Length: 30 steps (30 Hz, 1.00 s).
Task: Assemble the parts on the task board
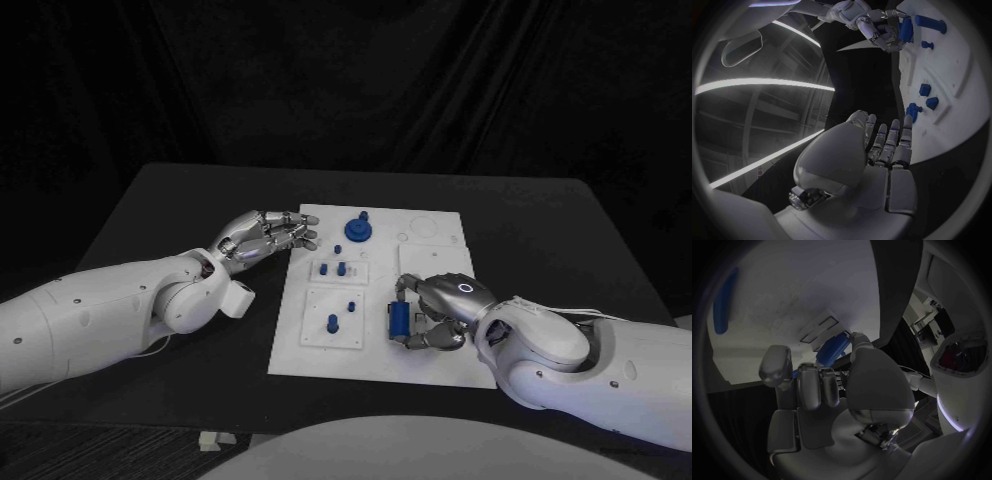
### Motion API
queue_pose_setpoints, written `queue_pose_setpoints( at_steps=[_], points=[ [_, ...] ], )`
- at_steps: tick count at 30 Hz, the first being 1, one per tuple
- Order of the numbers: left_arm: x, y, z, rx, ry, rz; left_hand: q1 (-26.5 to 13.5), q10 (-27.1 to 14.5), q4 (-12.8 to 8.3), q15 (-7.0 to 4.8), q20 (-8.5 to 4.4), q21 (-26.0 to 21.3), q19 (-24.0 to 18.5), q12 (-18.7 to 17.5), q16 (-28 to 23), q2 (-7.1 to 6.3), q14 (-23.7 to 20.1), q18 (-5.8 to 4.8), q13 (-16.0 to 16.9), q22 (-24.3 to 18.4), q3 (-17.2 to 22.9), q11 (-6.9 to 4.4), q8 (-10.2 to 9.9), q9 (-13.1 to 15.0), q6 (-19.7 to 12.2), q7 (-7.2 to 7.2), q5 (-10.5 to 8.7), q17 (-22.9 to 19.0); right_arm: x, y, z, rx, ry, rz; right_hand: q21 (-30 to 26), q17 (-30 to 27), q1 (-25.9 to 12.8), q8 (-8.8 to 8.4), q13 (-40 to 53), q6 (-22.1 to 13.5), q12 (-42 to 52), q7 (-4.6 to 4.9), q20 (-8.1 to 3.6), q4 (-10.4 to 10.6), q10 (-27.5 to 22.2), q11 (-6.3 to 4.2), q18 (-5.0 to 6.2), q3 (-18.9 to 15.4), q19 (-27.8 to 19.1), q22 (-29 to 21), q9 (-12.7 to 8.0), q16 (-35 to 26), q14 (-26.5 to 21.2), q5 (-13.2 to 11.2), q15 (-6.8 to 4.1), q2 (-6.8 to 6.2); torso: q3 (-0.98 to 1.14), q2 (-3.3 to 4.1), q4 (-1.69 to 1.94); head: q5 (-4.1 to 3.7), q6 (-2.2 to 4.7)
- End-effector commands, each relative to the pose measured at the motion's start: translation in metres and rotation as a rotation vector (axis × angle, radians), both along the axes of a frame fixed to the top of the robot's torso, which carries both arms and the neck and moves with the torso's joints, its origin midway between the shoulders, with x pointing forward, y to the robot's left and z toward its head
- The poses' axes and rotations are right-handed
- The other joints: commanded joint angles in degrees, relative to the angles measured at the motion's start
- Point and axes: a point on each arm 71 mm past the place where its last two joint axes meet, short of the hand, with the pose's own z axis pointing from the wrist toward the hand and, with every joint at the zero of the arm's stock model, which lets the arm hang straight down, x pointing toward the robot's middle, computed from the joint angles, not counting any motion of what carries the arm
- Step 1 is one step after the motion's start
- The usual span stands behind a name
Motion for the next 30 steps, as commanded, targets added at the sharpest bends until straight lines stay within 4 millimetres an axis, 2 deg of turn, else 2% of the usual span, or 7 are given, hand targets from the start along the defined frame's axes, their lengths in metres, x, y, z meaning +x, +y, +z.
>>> queue_pose_setpoints(
  at_steps=[1, 4, 5, 10, 15, 20, 30],
  points=[
    [-0.0008, -0.0018, 0.0002, -0.017, 0.003, -0.01, 0.0, 0.1, 0.0, 0.51, -0.02, 0.2, -0.4, -0.2, -0.3, -0.06, 0.1, -1.04, 0.1, 0.0, 0.5, 0.3, 0.0, 0.0, -0.2, 0.38, 0.33, 0.0, 0.0, -0.003, 0.0005, 0.009, -0.009, -0.006, -0.1, 4.7, -0.1, 1.0, 15.1, 0.7, 0.3, -0.2, -0.32, 0.1, 6.2, -0.32, 0.63, 0.8, -0.1, 7.6, -1.2, 0.0, 3.4, 5.4, -0.16, 1.3, 0.02, -0.04, 0.0, 0.12, -0.01],
    [-0.0009, -0.0012, 0.0001, -0.016, 0.003, -0.009, 0.1, 0.1, 0.0, 0.53, -0.02, 0.2, -0.4, -0.2, -0.3, -0.04, 0.1, -1.06, 0.1, 0.0, 0.6, 0.31, 0.0, -0.1, -0.2, 0.39, 0.33, 0.0, -0.0012, -0.0041, 0.0015, 0.016, -0.01, -0.002, -0.4, 4.6, -1.0, 1.06, 15.1, 0.8, 0.3, -0.2, -0.41, 0.1, 6.2, -0.47, 0.67, 2.0, -0.2, 7.6, -3.0, -0.1, 3.4, 10.9, -0.25, 1.53, -0.02, -0.07, 0.02, 0.28, -0.01],
    [-0.0009, -0.0011, 0.0001, -0.016, 0.003, -0.008, 0.1, 0.1, 0.0, 0.53, -0.02, 0.2, -0.4, -0.2, -0.3, -0.04, 0.1, -1.06, 0.1, 0.0, 0.6, 0.31, 0.0, -0.1, -0.2, 0.39, 0.33, 0.0, -0.0013, -0.0043, 0.0016, 0.017, -0.01, -0.002, -0.4, 4.6, -1.0, 1.06, 15.1, 0.8, 0.3, -0.2, -0.42, 0.1, 6.2, -0.47, 0.67, 2.0, -0.2, 7.6, -3.0, -0.1, 3.4, 10.9, -0.25, 1.53, -0.02, -0.07, 0.02, 0.29, -0.01],
    [-0.001, -0.0001, 0.0, -0.014, 0.004, -0.007, 0.1, 0.1, 0.0, 0.53, -0.02, 0.2, -0.4, -0.2, -0.3, -0.04, 0.1, -1.06, 0.1, 0.0, 0.6, 0.31, 0.0, -0.1, -0.2, 0.39, 0.33, 0.0, -0.0028, -0.0064, 0.003, 0.024, -0.012, 0.0, -0.8, 4.3, -2.7, 0.67, 15.1, 0.6, 0.3, -0.14, -0.45, 0.2, 6.2, -0.51, 0.73, 4.0, -0.4, 7.5, -5.4, -0.3, 3.3, 15.7, -0.29, 1.89, -0.03, -0.04, -0.05, 0.4, -0.01],
    [-0.001, 0.0001, -0.0002, -0.013, 0.006, -0.007, 0.1, 0.1, 0.0, 0.53, -0.02, 0.2, -0.4, -0.2, -0.3, -0.04, 0.1, -1.06, 0.1, 0.0, 0.6, 0.31, 0.0, -0.1, -0.2, 0.39, 0.33, 0.0, -0.0046, -0.0084, 0.0047, 0.031, -0.015, 0.0, -0.8, 4.3, -4.1, 0.12, 15.1, 0.2, 0.3, -0.08, -0.45, 0.3, 6.2, -0.52, 0.74, 5.8, -0.4, 7.5, -7.4, -0.3, 3.2, 18.2, -0.29, 1.96, -0.02, -0.02, 0.09, 0.25, -0.01],
    [-0.0011, 0.0001, -0.0004, -0.013, 0.009, -0.009, 0.1, 0.1, 0.0, 0.53, -0.02, 0.2, -0.4, -0.2, -0.3, -0.04, 0.1, -1.06, 0.1, 0.0, 0.6, 0.31, 0.0, -0.1, -0.2, 0.39, 0.33, 0.0, -0.0065, -0.0101, 0.0054, 0.028, -0.009, 0.0, -1.1, 4.2, -4.9, -0.28, 15.1, 0.0, 0.3, -0.02, -0.43, 0.2, 6.2, -0.46, 0.77, 6.5, -0.5, 7.4, -8.7, -0.4, 3.2, 16.8, -0.25, 1.63, -0.01, 0.0, -0.03, 0.33, -0.01],
    [-0.0009, -0.0003, -0.0008, -0.013, 0.01, -0.01, 0.0, 0.2, -0.1, 0.54, -0.04, 0.2, -0.4, -0.2, -0.3, -0.03, 0.1, -1.08, 0.1, 0.0, 0.7, 0.33, 0.0, -0.1, -0.1, 0.41, 0.32, 0.0, -0.008, -0.0113, 0.0033, 0.015, 0.017, 0.0, -1.4, 4.0, -5.3, -1.18, 15.1, -0.5, 0.3, 0.14, -0.36, 0.2, 6.2, -0.36, 0.81, 7.6, -0.7, 7.4, -10.5, -0.5, 3.1, 17.3, -0.16, 1.45, 0.0, 0.04, -0.05, 0.15, -0.01]
  ],
)
